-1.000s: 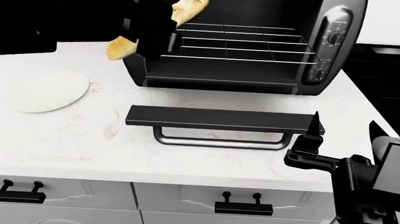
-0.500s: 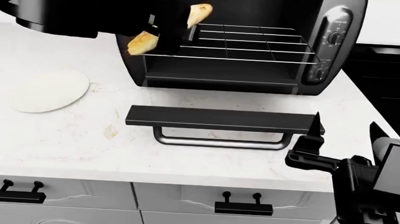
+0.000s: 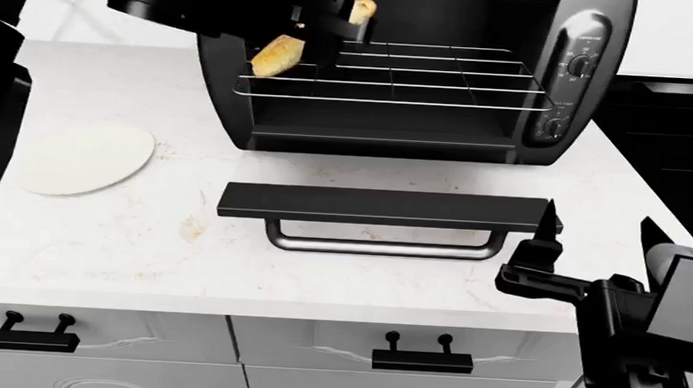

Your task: Place the baguette on the rack of the toaster oven.

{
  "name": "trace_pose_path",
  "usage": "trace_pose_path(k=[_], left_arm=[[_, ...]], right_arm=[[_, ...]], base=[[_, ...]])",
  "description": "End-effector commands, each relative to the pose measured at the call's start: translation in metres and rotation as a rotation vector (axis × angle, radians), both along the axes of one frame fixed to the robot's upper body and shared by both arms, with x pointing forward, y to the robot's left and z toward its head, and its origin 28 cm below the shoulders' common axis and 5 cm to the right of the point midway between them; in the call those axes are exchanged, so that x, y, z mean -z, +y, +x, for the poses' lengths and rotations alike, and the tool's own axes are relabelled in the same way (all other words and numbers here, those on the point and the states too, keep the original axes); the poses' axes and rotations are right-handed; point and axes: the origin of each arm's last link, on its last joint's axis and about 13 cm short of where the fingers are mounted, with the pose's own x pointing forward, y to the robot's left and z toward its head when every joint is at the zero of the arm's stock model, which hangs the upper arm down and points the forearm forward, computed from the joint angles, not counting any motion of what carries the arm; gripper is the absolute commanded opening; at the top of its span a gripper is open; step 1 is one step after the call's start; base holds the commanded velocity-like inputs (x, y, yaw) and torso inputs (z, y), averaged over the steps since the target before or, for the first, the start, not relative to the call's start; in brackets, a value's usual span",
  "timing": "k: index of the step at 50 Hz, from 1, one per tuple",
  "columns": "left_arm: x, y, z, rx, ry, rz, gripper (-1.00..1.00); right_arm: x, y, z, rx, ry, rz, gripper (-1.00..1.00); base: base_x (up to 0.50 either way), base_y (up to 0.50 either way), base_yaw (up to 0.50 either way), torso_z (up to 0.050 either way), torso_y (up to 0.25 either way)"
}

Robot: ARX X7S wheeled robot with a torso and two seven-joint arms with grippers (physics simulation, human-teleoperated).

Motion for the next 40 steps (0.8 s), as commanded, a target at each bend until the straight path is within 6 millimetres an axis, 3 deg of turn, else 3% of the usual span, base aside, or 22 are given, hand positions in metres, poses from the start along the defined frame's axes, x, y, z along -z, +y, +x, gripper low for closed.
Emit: trace_pose_path(k=[1, 15, 30, 31, 40], left_arm=[[0.002, -0.009, 0.016, -0.038, -0.008, -0.004, -1.0], [0.016, -0.014, 0.019, -0.052, -0.007, 0.002, -1.0], [0.017, -0.016, 0.023, -0.081, -0.04, -0.043, -1.0], [0.017, -0.016, 0.024, -0.081, -0.039, -0.048, 1.0], [0.04, -0.016, 0.023, -0.088, -0.035, -0.066, 1.0]], right_arm=[[0.001, 0.0, 0.0, 0.002, 0.004, 0.0, 1.0], [0.003, -0.001, -0.001, 0.01, 0.009, -0.005, 1.0], [0.005, -0.002, -0.002, 0.01, 0.009, 0.0, 1.0], [0.006, -0.002, -0.002, 0.009, 0.01, 0.0, 1.0], [0.006, -0.002, -0.002, 0.008, 0.01, 0.002, 1.0]], base=[[0.0, 0.0, 0.0, 0.0, 0.0], [0.0, 0.0, 0.0, 0.0, 0.0], [0.0, 0.0, 0.0, 0.0, 0.0], [0.0, 0.0, 0.0, 0.0, 0.0], [0.0, 0.0, 0.0, 0.0, 0.0]])
